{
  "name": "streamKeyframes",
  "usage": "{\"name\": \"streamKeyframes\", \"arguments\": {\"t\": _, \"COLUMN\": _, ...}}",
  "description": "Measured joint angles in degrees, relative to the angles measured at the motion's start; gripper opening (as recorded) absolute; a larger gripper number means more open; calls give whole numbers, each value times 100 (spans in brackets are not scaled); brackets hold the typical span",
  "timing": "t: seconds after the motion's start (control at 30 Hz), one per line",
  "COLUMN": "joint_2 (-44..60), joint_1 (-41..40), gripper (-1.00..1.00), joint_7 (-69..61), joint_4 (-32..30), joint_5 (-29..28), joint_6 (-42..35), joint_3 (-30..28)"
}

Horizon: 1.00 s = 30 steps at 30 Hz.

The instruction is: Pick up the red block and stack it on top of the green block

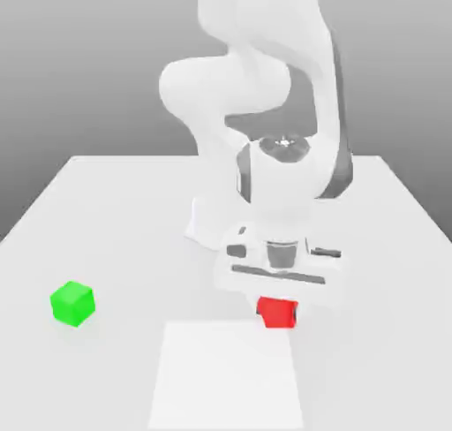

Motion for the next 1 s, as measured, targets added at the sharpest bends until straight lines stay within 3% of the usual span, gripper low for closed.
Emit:
{"name": "streamKeyframes", "arguments": {"t": 0.1, "joint_2": -307, "joint_1": -61, "gripper": -100, "joint_7": -235, "joint_4": -21, "joint_5": 342, "joint_6": -276, "joint_3": 162}}
{"name": "streamKeyframes", "arguments": {"t": 0.2, "joint_2": -622, "joint_1": -96, "gripper": -100, "joint_7": -175, "joint_4": -66, "joint_5": 275, "joint_6": -531, "joint_3": 180}}
{"name": "streamKeyframes", "arguments": {"t": 0.5, "joint_2": -1445, "joint_1": -718, "gripper": -100, "joint_7": 845, "joint_4": -216, "joint_5": -1087, "joint_6": -1214, "joint_3": 280}}
{"name": "streamKeyframes", "arguments": {"t": 1.0, "joint_2": -1495, "joint_1": -3972, "gripper": -100, "joint_7": 3083, "joint_4": 594, "joint_5": -1973, "joint_6": -2069, "joint_3": -1748}}
